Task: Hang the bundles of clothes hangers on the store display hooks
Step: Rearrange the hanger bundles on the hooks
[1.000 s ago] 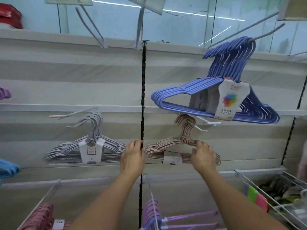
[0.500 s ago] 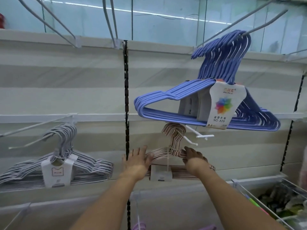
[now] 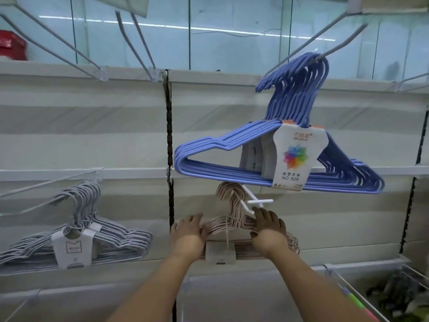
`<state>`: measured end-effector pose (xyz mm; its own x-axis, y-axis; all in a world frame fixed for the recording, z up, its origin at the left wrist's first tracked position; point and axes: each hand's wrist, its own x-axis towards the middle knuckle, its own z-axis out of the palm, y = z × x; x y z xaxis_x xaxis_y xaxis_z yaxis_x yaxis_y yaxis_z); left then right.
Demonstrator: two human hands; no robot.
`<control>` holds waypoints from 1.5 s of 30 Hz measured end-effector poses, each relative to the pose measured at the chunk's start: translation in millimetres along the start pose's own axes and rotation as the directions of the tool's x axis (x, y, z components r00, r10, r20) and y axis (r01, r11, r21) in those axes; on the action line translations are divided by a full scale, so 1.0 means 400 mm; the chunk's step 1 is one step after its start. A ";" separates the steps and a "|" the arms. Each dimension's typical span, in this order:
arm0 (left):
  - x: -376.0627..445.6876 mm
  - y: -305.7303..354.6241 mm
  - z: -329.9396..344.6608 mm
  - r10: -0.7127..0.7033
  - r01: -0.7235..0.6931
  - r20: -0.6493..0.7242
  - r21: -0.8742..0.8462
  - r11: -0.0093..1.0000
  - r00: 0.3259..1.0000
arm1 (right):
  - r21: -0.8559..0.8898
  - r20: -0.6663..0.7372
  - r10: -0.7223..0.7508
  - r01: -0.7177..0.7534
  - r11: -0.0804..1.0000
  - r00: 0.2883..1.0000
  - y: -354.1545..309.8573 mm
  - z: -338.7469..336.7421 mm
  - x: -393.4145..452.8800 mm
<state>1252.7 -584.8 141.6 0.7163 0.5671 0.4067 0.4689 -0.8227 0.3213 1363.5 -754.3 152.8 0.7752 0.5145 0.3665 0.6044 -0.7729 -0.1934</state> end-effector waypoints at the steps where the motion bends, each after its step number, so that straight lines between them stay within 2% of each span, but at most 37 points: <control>1: -0.009 0.010 -0.014 0.003 -0.007 -0.104 -0.038 0.999 0.995 | 0.003 -0.086 -0.038 0.039 0.999 0.996 0.004 -0.010 -0.019; 3: -0.040 0.039 -0.052 0.034 -0.069 -0.305 -0.102 0.992 0.952 | 0.031 -0.374 -0.095 0.114 0.993 0.923 0.018 -0.034 -0.059; 5: -0.071 0.068 -0.091 0.114 -0.195 -0.495 -0.116 0.974 0.861 | 0.121 -0.604 -0.029 0.128 0.984 0.796 0.038 -0.062 -0.093; 7: -0.094 0.099 -0.144 0.143 -0.297 -0.668 -0.122 0.947 0.731 | 0.218 -0.713 0.053 0.150 0.964 0.699 0.063 -0.110 -0.102; 9: -0.110 0.136 -0.206 0.087 -0.339 -0.777 -0.168 0.926 0.623 | 0.272 -0.796 0.121 0.173 0.947 0.593 0.087 -0.182 -0.094; 11: -0.120 0.170 -0.260 0.039 -0.376 -0.835 -0.206 0.903 0.549 | 0.308 -0.843 0.177 0.185 0.933 0.508 0.105 -0.259 -0.078; 13: -0.124 0.203 -0.297 0.027 -0.390 -0.852 -0.211 0.896 0.524 | 0.303 -0.871 0.202 0.166 0.938 0.447 0.126 -0.317 -0.062; 14: -0.122 0.220 -0.311 0.019 -0.383 -0.854 -0.214 0.898 0.521 | 0.297 -0.864 0.207 0.133 0.946 0.460 0.134 -0.339 -0.053; 15: -0.115 0.235 -0.323 0.022 -0.375 -0.854 -0.205 0.904 0.519 | 0.295 -0.837 0.211 0.092 0.951 0.505 0.140 -0.357 -0.043; 18: -0.089 0.281 -0.361 0.128 -0.294 -0.805 -0.061 0.954 0.580 | 0.282 -0.685 0.202 -0.001 0.959 0.700 0.138 -0.412 -0.021; 20: -0.066 0.302 -0.382 0.206 -0.208 -0.677 0.080 0.975 0.706 | 0.266 -0.599 0.180 -0.018 0.964 0.781 0.131 -0.444 -0.002; 22: -0.046 0.314 -0.393 0.210 -0.124 -0.523 0.194 0.973 0.826 | 0.267 -0.528 0.193 -0.054 0.962 0.827 0.131 -0.466 0.015; 24: -0.030 0.319 -0.396 0.167 -0.074 -0.427 0.227 0.971 0.889 | 0.220 -0.521 0.190 -0.084 0.972 0.832 0.140 -0.474 0.029; 26: -0.022 0.319 -0.397 0.143 -0.048 -0.408 0.236 0.971 0.902 | 0.155 -0.533 0.159 -0.089 0.984 0.831 0.146 -0.480 0.035; 28: -0.012 0.317 -0.398 0.163 -0.039 -0.432 0.282 0.958 0.887 | 0.170 -0.524 0.140 -0.058 0.984 0.840 0.150 -0.490 0.040; 31: -0.003 0.319 -0.406 0.168 -0.055 -0.436 0.260 0.964 0.884 | 0.281 -0.508 0.181 -0.036 0.959 0.842 0.145 -0.499 0.042; 36: 0.007 0.343 -0.428 0.219 -0.100 -0.498 0.255 0.962 0.839 | 0.388 -0.514 0.313 -0.109 0.915 0.799 0.153 -0.506 0.045; 41: 0.010 0.384 -0.463 0.267 -0.160 -0.534 0.238 0.958 0.803 | 0.455 -0.560 0.364 -0.092 0.886 0.745 0.170 -0.533 0.027; 45: -0.004 0.429 -0.474 0.336 -0.211 -0.515 0.288 0.934 0.788 | 0.514 -0.579 0.433 -0.103 0.852 0.691 0.208 -0.525 0.003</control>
<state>1234.1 -719.5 358.1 0.4559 0.1904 0.8694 0.4360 -0.8994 -0.0317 1376.2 -895.9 328.2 0.6909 -0.1940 0.6964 0.5295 -0.5201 -0.6702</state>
